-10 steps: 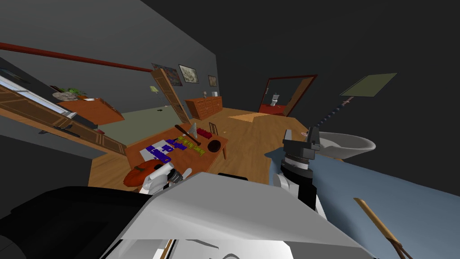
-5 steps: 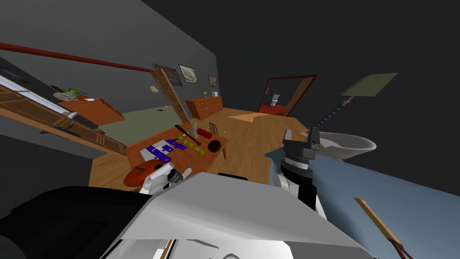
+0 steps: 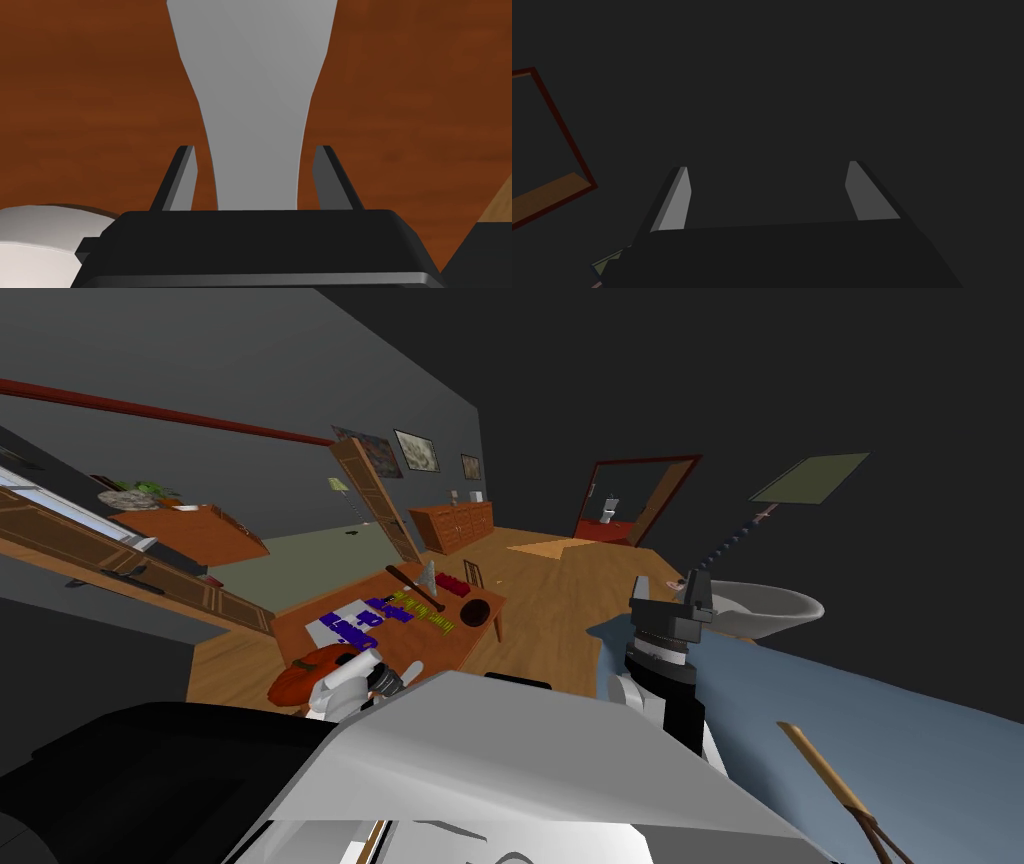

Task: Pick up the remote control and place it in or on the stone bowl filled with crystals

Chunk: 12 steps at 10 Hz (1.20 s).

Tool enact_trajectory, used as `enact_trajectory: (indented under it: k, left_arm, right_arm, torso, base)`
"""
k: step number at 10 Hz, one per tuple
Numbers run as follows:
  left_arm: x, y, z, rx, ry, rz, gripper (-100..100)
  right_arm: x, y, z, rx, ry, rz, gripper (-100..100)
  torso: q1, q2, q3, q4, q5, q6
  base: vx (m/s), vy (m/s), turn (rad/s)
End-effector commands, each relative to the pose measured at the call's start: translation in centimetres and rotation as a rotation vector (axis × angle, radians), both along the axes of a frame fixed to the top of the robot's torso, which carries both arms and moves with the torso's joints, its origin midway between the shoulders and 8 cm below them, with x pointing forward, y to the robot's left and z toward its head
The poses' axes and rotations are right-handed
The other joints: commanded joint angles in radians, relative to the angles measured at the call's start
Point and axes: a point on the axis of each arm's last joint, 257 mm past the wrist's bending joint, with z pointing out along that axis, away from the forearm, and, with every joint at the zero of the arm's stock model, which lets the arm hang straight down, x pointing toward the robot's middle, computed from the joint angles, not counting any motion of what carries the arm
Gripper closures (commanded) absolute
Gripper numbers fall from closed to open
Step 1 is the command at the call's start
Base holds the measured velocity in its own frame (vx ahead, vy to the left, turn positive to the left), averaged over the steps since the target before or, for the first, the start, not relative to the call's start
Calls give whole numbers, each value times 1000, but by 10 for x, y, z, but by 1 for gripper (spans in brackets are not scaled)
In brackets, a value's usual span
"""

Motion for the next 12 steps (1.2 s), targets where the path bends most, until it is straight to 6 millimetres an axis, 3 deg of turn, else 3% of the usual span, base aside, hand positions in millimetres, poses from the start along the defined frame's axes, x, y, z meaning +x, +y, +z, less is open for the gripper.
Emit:
enact_trajectory:
  k: [1,2,3,5,7,12]
  left_arm:
    - [0,0,0,0,0,0,100]
    - [-1,0,1,-2,1,0,0]
    - [13,29,25,52,-25,-1,100]
    - [19,46,43,81,-40,5,100]
    - [19,54,57,87,-46,26,100]
    - [0,39,61,20,-18,82,100]
  right_arm:
    - [0,0,0,0,0,0,0]
    - [0,0,0,0,0,0,0]
    - [0,0,0,0,0,0,0]
    - [0,0,0,0,0,0,0]
    - [0,0,0,0,0,0,0]
    - [0,0,0,0,0,0,0]
  torso:
    - [0,0,0,0,0,0]
    - [1,0,0,0,1,0]
    - [2,-1,0,0,1,0]
    - [-12,1,1,1,-4,1]
    - [-10,-1,0,1,-4,1]
    - [1,-13,-7,-2,0,1]
  base:
    - [-5,-17,-4]
    - [0,0,0]
    - [-18,-167,-5]
    - [-27,-196,0]
    - [55,-124,-50]
    - [165,-13,-60]
